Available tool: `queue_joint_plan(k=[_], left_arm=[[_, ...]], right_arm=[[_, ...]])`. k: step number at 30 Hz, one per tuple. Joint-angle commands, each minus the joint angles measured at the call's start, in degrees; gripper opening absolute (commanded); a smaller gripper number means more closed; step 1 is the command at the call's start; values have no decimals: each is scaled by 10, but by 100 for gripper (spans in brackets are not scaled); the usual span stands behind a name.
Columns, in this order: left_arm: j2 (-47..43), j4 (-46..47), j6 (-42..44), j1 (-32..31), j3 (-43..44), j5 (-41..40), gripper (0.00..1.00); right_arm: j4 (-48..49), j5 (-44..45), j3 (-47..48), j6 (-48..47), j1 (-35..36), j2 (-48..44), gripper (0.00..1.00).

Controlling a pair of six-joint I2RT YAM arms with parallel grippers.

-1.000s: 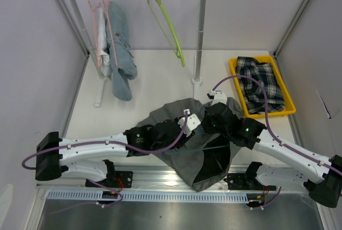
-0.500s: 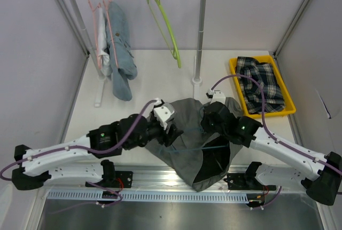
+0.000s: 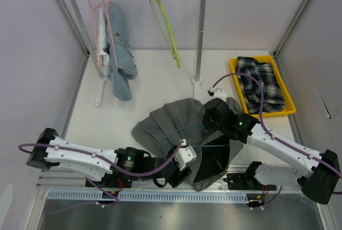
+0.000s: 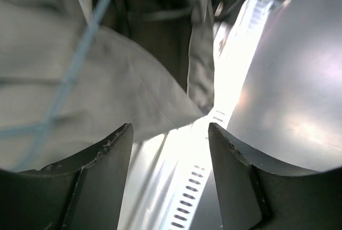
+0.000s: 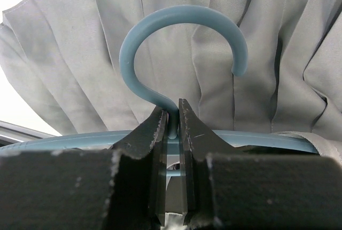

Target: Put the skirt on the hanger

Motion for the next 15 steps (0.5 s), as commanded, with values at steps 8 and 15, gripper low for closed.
queue_joint_plan(k=[8, 15], left_arm=[[184, -20, -230, -107, 61, -263, 70], [276, -86, -266, -112, 127, -266, 73]], right_arm=[[15, 0, 28, 0, -5, -1, 0], [10, -5, 21, 1, -11, -12, 0]])
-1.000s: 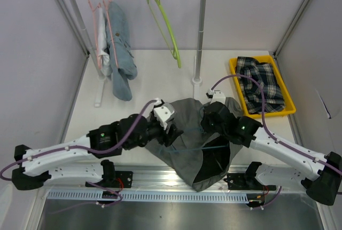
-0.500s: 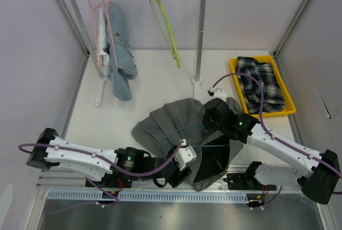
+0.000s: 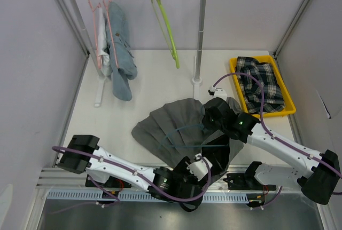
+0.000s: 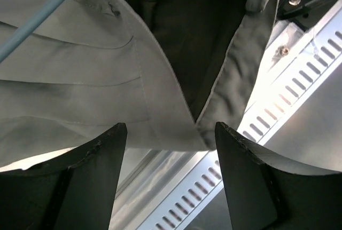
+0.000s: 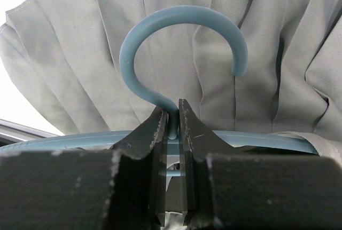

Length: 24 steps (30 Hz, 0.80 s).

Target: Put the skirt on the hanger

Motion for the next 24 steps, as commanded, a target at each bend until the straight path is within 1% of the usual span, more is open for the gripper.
queue_joint_plan(k=[1, 5, 9, 12, 16, 19, 20, 21, 22, 24], left_arm=[[26, -29, -46, -4, 41, -30, 73], [46, -32, -46, -5, 50, -12, 73], [76, -83, -81, -7, 65, -11, 73], [85, -101, -102, -8, 62, -13, 72], [91, -112, -110, -9, 61, -7, 68], [95, -127, -127, -9, 58, -6, 56], [92, -129, -137, -7, 49, -6, 46], [82, -129, -141, -6, 40, -6, 39], [74, -126, -147, 3, 24, -5, 29], [53, -97, -147, 15, -4, 6, 19]], right_arm=[[12, 4, 18, 0, -3, -13, 0], [17, 1, 10, 1, -5, -20, 0], [22, -1, 5, 1, -6, -22, 0], [25, -4, 4, 2, -7, -23, 0], [28, -5, 0, 1, -8, -24, 0], [28, -5, -1, 1, -8, -26, 0], [28, -5, -2, 1, -9, -26, 0], [28, -4, -2, 2, -10, -27, 0], [27, -4, -1, 1, -10, -29, 0], [29, -4, -1, 0, -13, -31, 0]])
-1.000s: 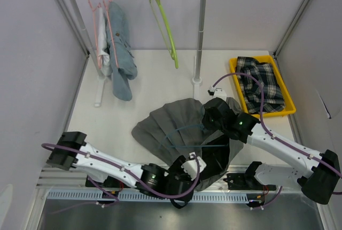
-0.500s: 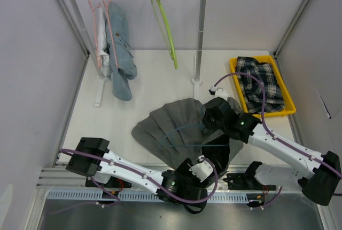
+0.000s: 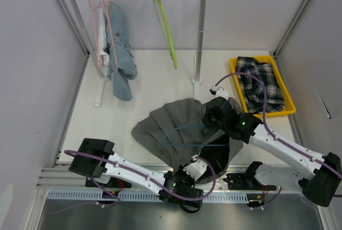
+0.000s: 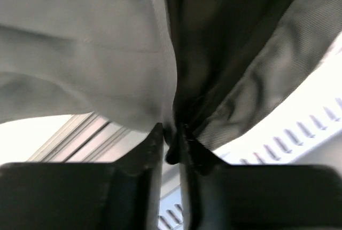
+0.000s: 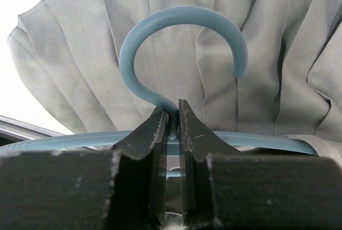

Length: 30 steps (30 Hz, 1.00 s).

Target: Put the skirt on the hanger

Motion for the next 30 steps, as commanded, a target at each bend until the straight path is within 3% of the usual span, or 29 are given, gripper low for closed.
queue_joint_plan(k=[1, 2, 4, 14, 22, 30], left_arm=[[-61, 17, -28, 21, -43, 8, 14], [-77, 33, -27, 33, -54, 9, 6], [-109, 45, -22, 51, -88, 16, 0], [-357, 124, 66, 240, -214, 129, 0], [-445, 132, 125, 392, -246, 211, 0], [-462, 114, 168, 493, -219, 260, 0]], right_arm=[[25, 7, 1, -1, -5, -21, 0], [27, 7, 2, -2, -5, -23, 0], [34, 6, 1, -8, -7, -28, 0], [102, 3, -20, -27, -13, -61, 0], [136, 8, -33, -43, -16, -71, 0], [141, 24, -60, -50, -15, -93, 0]])
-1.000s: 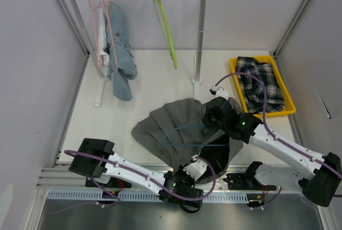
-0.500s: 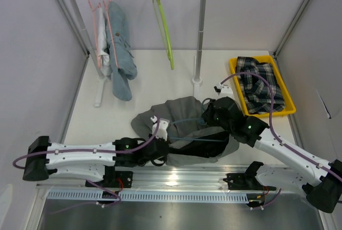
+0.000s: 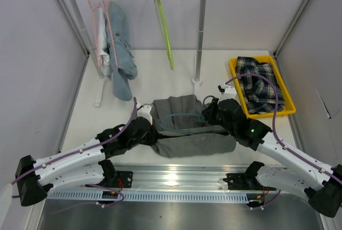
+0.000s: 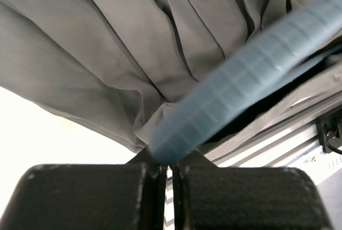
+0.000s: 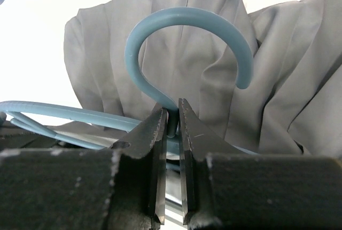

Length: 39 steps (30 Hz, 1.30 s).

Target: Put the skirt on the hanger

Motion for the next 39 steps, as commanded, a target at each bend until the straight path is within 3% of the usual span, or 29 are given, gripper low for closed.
queue_joint_plan(k=[1, 9, 16, 22, 32, 39], left_arm=[[-6, -6, 40, 42, 28, 33, 0], [-23, -14, 81, 136, 52, 98, 0], [-10, -36, 104, 145, 85, 110, 0], [5, -42, 118, 174, 102, 126, 0], [11, -43, 153, 296, 91, 220, 0], [19, -33, 154, 323, 86, 253, 0]], right_arm=[[12, 19, -6, -29, 0, -22, 0], [10, 31, -27, -39, 1, -33, 0], [18, 43, -32, -45, 16, -27, 0], [7, 89, -30, -57, 68, -13, 0], [-12, 126, -56, -41, 74, -46, 0], [-26, 125, -68, -44, 72, -62, 0]])
